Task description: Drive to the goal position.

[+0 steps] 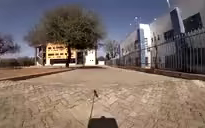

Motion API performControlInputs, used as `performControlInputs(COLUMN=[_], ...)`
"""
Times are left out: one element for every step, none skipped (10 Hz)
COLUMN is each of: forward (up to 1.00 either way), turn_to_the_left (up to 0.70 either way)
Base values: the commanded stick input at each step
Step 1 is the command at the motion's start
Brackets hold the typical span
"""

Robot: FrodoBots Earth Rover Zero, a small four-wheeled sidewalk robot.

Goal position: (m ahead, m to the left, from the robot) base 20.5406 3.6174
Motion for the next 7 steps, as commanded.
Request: performControlInputs(forward=[1.0, 1.0, 1.0, 1.0, 1.0, 1.0, 1.0], turn_to_the_left=[-0.27, -0.27, -0.27, -0.2, -0.07, 0.0, 0.0])
